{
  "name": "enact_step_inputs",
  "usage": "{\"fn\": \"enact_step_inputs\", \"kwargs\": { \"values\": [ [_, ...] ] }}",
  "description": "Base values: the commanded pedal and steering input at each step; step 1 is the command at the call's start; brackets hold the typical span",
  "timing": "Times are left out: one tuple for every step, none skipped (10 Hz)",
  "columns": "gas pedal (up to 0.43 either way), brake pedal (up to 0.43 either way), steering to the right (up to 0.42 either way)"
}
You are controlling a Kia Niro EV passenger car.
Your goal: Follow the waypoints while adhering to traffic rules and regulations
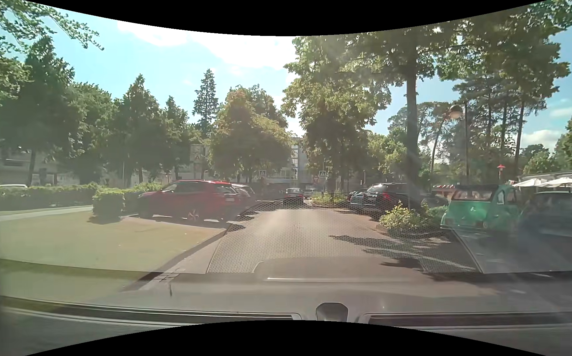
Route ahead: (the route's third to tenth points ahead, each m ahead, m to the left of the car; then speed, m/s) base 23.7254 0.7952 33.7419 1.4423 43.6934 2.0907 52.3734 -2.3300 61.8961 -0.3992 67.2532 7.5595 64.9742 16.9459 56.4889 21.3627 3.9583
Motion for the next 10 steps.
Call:
{"fn": "enact_step_inputs", "kwargs": {
  "values": [
    [0.000,0.006,0.003],
    [0.000,0.006,0.003],
    [0.000,0.006,0.003],
    [0.000,0.006,0.003],
    [0.020,0.006,0.003],
    [0.039,0.006,0.003],
    [0.039,0.006,0.003],
    [0.047,0.006,0.003],
    [0.047,0.006,0.003],
    [0.047,0.006,0.003]
  ]
}}
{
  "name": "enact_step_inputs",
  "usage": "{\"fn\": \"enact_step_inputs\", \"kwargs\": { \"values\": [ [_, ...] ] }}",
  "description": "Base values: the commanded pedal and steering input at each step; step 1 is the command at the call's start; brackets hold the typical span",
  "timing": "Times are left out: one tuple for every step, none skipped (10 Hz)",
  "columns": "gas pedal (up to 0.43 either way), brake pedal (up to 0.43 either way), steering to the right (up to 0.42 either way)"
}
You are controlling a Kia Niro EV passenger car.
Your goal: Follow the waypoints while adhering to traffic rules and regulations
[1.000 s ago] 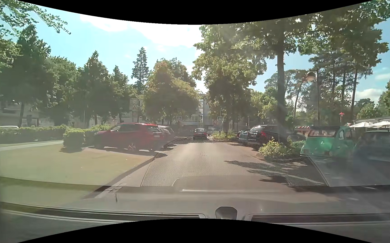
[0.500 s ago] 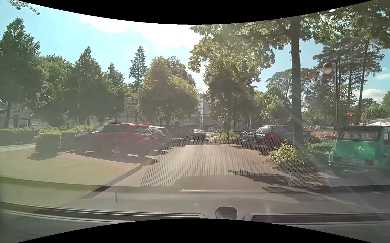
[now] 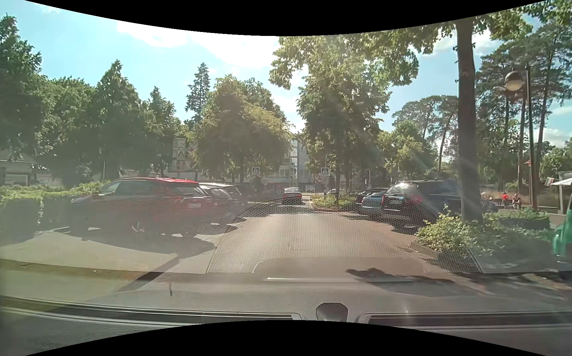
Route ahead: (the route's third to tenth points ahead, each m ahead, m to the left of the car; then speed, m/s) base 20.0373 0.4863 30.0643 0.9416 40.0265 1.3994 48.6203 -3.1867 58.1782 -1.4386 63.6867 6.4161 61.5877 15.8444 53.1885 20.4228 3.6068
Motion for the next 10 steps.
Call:
{"fn": "enact_step_inputs", "kwargs": {
  "values": [
    [0.047,0.006,0.003],
    [0.047,0.006,0.003],
    [0.047,0.006,0.003],
    [0.047,0.006,0.002],
    [0.047,0.006,0.002],
    [0.047,0.006,0.000],
    [0.047,0.006,-0.004],
    [0.047,0.006,-0.006],
    [0.039,0.006,-0.008],
    [0.039,0.006,-0.010]
  ]
}}
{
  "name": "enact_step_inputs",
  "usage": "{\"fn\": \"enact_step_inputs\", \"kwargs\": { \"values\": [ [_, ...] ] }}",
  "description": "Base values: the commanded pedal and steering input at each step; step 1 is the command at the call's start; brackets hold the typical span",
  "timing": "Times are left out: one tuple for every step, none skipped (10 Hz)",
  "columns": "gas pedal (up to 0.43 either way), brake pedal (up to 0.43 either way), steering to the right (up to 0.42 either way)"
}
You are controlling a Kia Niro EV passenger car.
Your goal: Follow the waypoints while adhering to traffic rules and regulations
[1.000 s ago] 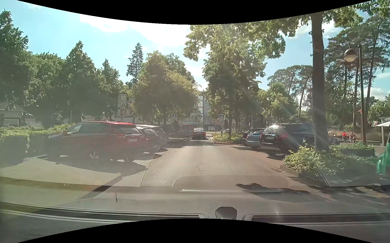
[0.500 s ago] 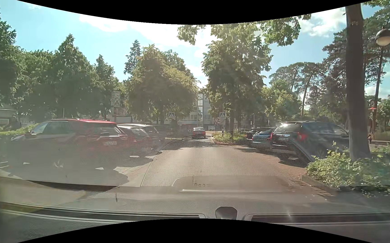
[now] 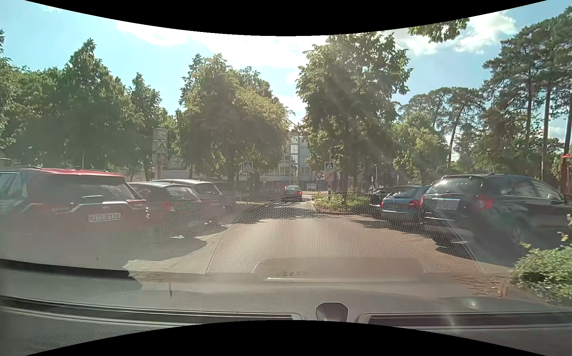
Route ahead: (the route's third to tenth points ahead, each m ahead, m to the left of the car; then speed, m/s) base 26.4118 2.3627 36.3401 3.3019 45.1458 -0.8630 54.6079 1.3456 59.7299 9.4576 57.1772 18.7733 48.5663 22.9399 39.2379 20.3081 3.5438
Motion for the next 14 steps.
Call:
{"fn": "enact_step_inputs", "kwargs": {
  "values": [
    [0.039,0.006,-0.013],
    [0.039,0.006,-0.018],
    [0.039,0.006,-0.023],
    [0.039,0.006,-0.029],
    [0.039,0.006,-0.033],
    [0.039,0.006,-0.037],
    [0.039,0.006,-0.041],
    [0.039,0.006,-0.045],
    [0.039,0.006,-0.046],
    [0.039,0.006,-0.046],
    [0.039,0.006,-0.047],
    [0.039,0.006,-0.047],
    [0.039,0.006,-0.047],
    [0.039,0.006,-0.047]
  ]
}}
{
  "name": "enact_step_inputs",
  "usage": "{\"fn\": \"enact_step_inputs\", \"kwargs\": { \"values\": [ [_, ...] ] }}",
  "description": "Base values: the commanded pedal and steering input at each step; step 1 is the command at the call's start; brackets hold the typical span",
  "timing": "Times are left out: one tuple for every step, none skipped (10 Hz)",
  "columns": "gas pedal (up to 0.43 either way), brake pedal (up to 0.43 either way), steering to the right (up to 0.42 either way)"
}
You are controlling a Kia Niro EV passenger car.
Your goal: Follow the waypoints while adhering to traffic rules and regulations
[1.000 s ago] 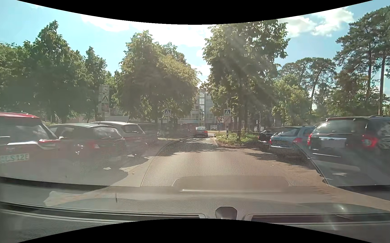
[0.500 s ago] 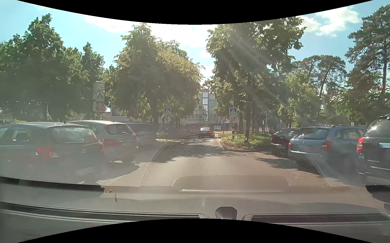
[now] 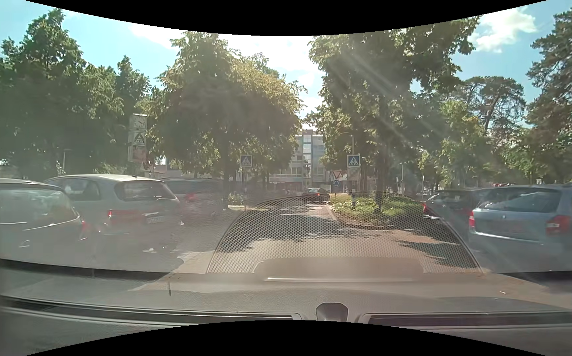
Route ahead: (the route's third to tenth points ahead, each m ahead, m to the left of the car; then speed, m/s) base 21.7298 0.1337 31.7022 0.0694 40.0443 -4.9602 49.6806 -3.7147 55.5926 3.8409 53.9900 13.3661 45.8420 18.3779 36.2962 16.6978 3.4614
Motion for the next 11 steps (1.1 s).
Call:
{"fn": "enact_step_inputs", "kwargs": {
  "values": [
    [0.039,0.006,-0.047],
    [0.039,0.006,-0.047],
    [0.039,0.006,-0.046],
    [0.039,0.006,-0.044],
    [0.039,0.006,-0.044],
    [0.039,0.006,-0.043],
    [0.039,0.006,-0.040],
    [0.039,0.006,-0.033],
    [0.039,0.006,-0.025],
    [0.039,0.006,-0.020],
    [0.039,0.006,-0.013]
  ]
}}
